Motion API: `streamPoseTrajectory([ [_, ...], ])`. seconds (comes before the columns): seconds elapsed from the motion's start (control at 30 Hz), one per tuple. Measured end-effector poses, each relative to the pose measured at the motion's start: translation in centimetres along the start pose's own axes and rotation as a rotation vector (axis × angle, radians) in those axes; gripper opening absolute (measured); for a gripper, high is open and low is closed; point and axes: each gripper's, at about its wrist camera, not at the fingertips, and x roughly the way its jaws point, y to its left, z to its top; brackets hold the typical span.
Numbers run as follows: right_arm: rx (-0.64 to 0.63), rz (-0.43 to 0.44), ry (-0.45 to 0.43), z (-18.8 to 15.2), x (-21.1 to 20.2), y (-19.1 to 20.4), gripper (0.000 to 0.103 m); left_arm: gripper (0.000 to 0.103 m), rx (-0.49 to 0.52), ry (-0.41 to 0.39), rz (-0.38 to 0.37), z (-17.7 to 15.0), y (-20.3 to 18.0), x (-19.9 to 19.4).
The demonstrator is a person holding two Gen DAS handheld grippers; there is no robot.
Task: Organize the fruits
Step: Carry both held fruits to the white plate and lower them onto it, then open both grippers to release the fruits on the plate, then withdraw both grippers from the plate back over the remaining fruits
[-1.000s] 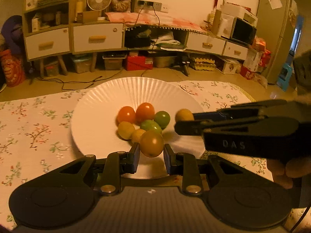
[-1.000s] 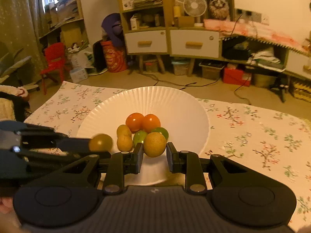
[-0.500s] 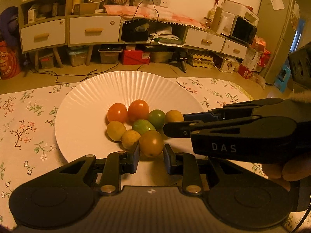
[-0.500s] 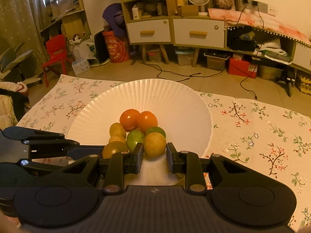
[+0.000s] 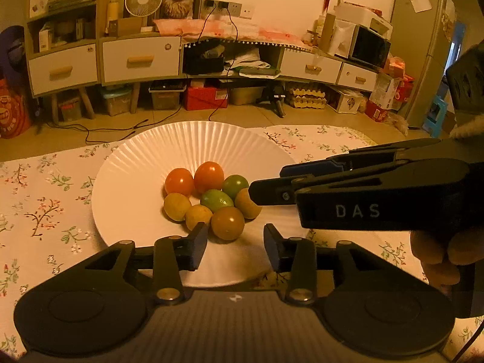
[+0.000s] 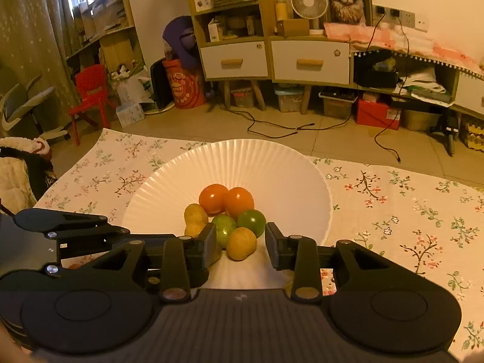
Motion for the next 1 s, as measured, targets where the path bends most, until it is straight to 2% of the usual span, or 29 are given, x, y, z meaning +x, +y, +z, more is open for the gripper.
streamPoseTrajectory([
  [0.57, -0.025, 0.014, -0.031, -0.8, -3.0, 2.5, 0.058, 0.074, 0.01, -0.024, 0.025, -1.4, 0.9, -4.1],
  [0.9, 0.004, 0.022, -0.045, -2.1, -4.2, 4.1, 0.074, 0.093, 0.007, -0.023, 0.023, -3.0, 2.1, -6.6],
  [1.0, 0.011, 0.014, -0.047, -2.6, -4.4, 4.5, 0.082, 0.097, 0.002, -0.019, 0.031, -3.5, 2.6, -7.2],
])
